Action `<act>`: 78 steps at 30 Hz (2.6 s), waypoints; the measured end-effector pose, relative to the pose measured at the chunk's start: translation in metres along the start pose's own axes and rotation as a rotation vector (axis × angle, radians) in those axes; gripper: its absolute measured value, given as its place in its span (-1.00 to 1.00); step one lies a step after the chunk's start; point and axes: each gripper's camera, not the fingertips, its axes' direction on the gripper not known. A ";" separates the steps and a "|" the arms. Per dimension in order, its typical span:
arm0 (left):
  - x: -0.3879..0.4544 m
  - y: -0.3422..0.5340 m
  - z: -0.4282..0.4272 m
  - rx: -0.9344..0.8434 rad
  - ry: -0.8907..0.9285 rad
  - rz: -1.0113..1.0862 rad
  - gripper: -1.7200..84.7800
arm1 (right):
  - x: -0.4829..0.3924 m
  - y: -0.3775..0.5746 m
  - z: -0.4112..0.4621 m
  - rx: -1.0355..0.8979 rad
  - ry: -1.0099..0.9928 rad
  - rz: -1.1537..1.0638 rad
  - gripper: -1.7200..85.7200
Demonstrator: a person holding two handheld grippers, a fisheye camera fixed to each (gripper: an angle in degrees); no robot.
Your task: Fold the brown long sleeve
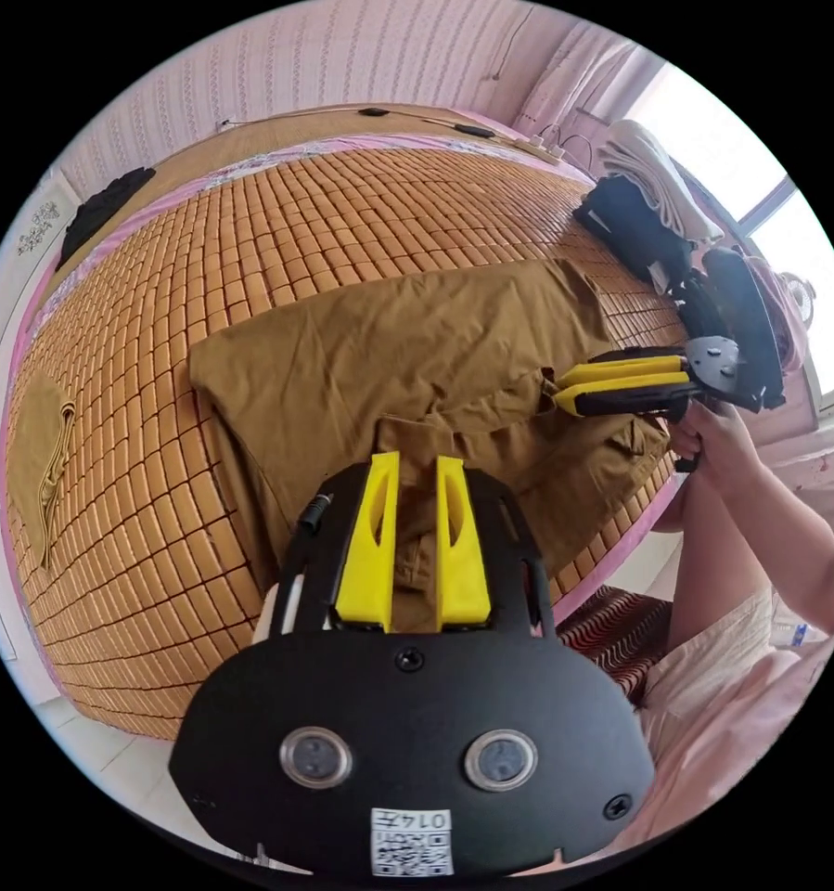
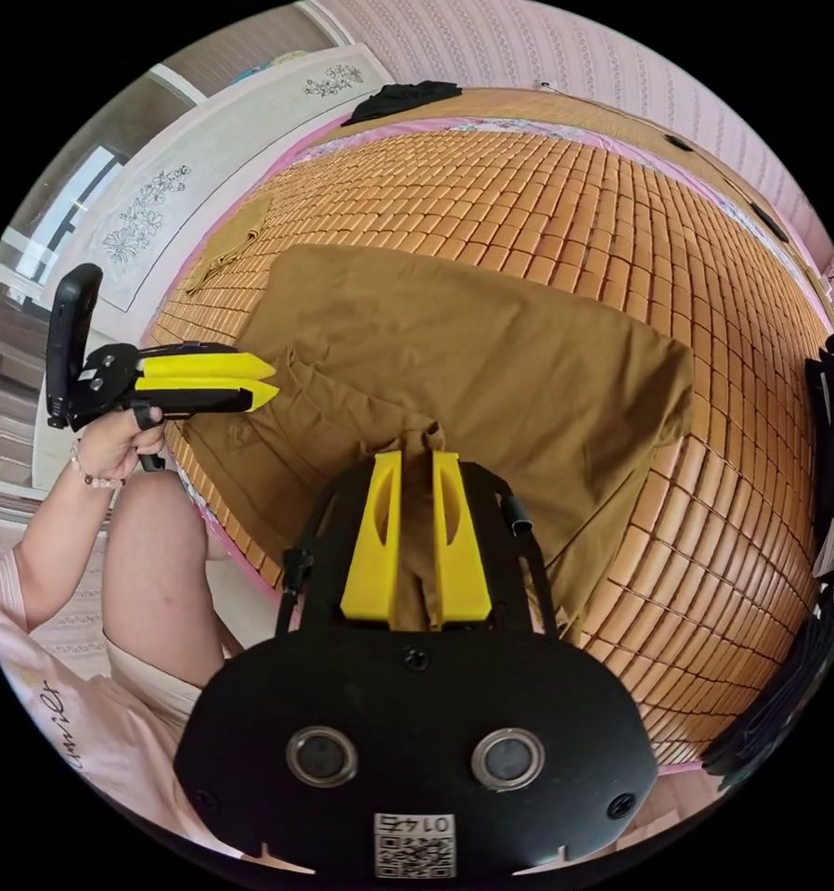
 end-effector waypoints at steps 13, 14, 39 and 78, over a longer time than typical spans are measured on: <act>0.026 0.103 -0.024 -0.138 0.177 0.065 -0.98 | -0.052 0.028 -0.082 -0.163 -0.202 -0.370 -0.97; 0.029 0.111 -0.025 -0.151 0.153 0.055 -0.98 | -0.058 0.024 -0.087 -0.182 -0.203 -0.372 -0.97; 0.145 0.077 0.017 -0.178 -0.062 0.201 -0.85 | -0.216 -0.147 -0.155 -0.275 0.076 -0.402 -0.98; 0.201 0.099 0.051 0.023 0.024 0.384 -0.98 | -0.278 -0.469 -0.061 -0.494 0.469 -0.437 -0.97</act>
